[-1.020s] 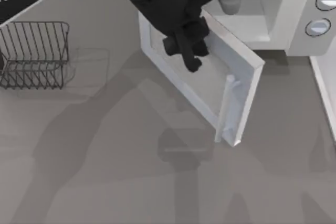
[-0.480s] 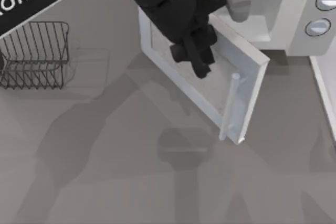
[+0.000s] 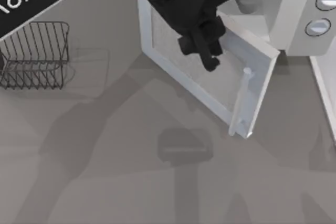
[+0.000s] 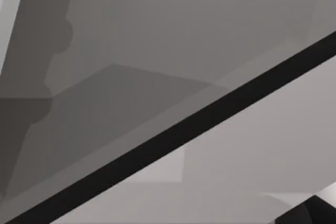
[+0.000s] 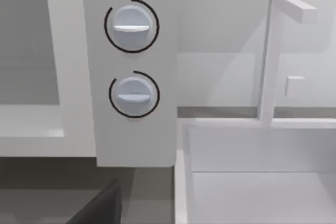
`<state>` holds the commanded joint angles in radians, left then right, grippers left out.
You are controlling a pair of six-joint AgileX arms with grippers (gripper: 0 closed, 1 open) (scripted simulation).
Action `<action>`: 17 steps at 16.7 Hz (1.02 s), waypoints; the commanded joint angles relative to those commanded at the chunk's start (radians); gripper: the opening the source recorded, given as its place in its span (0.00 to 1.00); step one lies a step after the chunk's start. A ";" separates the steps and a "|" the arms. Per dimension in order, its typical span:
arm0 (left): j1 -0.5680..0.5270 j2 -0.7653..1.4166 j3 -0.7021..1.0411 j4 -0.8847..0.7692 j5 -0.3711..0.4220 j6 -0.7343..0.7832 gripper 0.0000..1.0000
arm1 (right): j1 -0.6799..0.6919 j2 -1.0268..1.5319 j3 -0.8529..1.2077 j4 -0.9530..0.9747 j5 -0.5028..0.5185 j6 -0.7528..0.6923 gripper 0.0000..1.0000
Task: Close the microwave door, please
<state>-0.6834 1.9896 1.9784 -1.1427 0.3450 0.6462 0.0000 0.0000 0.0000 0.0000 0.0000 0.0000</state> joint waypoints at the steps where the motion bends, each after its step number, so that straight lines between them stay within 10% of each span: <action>1: -0.001 0.000 -0.001 -0.001 0.000 -0.001 0.00 | 0.000 0.000 0.000 0.000 0.000 0.000 1.00; 17: -0.040 0.052 0.076 -0.015 -0.013 -0.036 0.00 | 0.000 0.000 0.000 0.000 0.000 0.000 1.00</action>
<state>-0.7231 2.0411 2.0544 -1.1573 0.3320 0.6105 0.0000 0.0000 0.0000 0.0000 0.0000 0.0000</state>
